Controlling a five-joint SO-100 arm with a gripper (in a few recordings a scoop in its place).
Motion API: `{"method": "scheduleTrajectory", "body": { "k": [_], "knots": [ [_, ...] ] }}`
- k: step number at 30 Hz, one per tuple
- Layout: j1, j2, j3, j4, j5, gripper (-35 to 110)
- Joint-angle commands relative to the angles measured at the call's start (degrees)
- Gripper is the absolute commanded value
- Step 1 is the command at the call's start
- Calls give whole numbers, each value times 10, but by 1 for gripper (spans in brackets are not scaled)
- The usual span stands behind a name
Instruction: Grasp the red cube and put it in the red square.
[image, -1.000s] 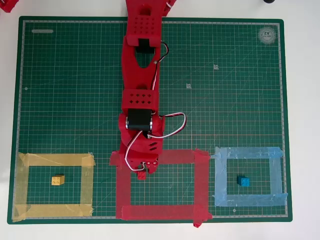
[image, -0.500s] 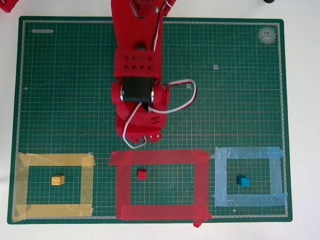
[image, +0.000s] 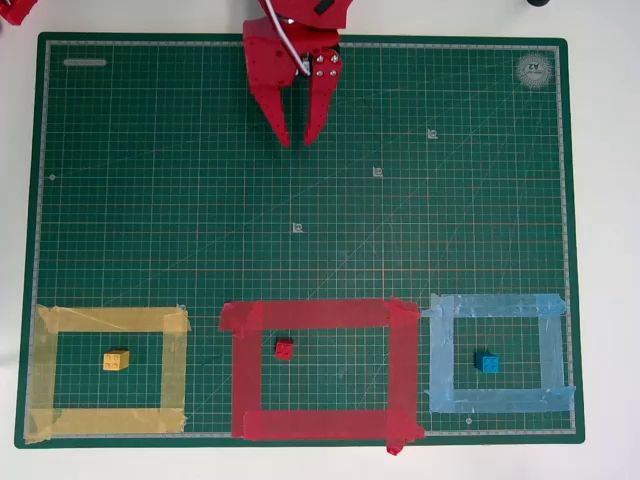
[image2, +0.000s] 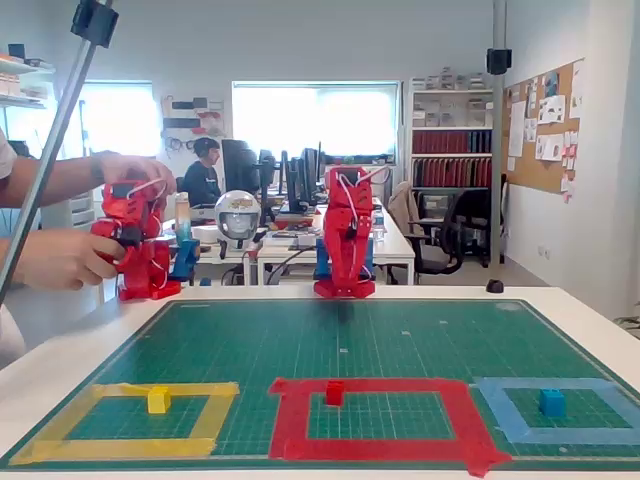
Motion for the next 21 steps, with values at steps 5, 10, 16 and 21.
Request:
{"method": "scheduleTrajectory", "body": {
  "k": [5,10,16,21],
  "knots": [
    [-31,182,201,-132,83,0],
    [-24,285,288,-132,94,0],
    [-15,298,309,-111,106,0],
    [2,328,309,-33,102,0]
  ]
}}
